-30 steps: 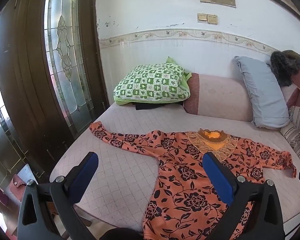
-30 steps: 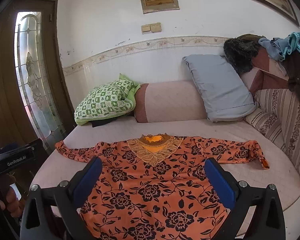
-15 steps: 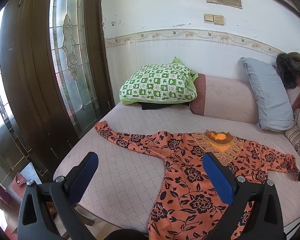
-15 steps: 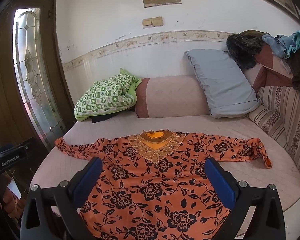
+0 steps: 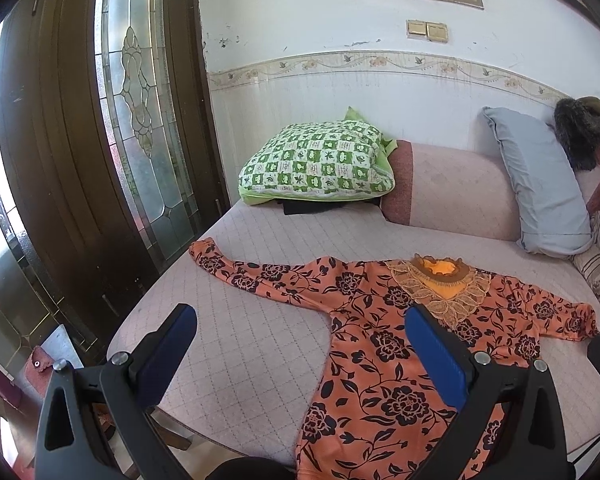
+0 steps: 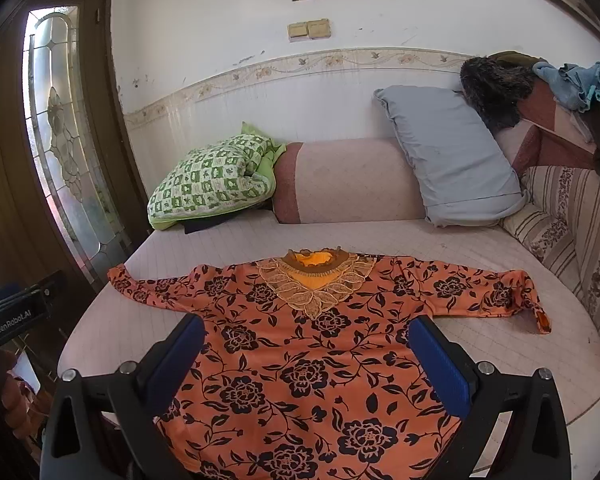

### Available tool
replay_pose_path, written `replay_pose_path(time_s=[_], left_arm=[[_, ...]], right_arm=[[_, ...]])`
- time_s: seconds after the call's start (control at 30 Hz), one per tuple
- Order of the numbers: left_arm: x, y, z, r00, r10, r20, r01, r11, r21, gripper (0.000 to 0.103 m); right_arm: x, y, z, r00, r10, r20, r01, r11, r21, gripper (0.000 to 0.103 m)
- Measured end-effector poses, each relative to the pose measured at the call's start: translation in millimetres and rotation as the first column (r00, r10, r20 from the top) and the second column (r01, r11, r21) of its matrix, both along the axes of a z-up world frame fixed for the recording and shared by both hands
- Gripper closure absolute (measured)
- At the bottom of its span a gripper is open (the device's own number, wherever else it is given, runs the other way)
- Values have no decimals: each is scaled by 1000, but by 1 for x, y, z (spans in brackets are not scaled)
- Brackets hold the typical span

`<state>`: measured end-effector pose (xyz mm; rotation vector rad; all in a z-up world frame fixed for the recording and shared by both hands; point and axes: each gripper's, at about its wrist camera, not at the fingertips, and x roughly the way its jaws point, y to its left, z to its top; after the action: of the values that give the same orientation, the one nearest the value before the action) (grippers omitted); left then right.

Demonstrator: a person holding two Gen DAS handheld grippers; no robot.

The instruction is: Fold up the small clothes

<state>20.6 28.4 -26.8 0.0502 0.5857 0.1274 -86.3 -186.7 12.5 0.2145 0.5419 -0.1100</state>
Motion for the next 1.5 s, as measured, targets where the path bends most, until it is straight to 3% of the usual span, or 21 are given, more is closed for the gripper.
replay_pose_path(time_s=[0.9,1.2,1.33,1.5], left_arm=[[1,-18,-4,999,-40,-24,41,999,23,0],[24,-35,-21,997,-50,-65,53,997,49,0],[49,-50,-40,985,-101,-140,107,994,31,0],[105,-78,-98,922,-202,-330,179,979,-100,0]], right_arm=[[0,-14,-4,999,-39,-19,40,999,10,0],[13,-33,-20,996,-68,-55,70,997,40,0],[26,-51,-37,992,-93,-84,98,993,68,0],[45,-102,-73,976,-152,-158,170,979,109,0]])
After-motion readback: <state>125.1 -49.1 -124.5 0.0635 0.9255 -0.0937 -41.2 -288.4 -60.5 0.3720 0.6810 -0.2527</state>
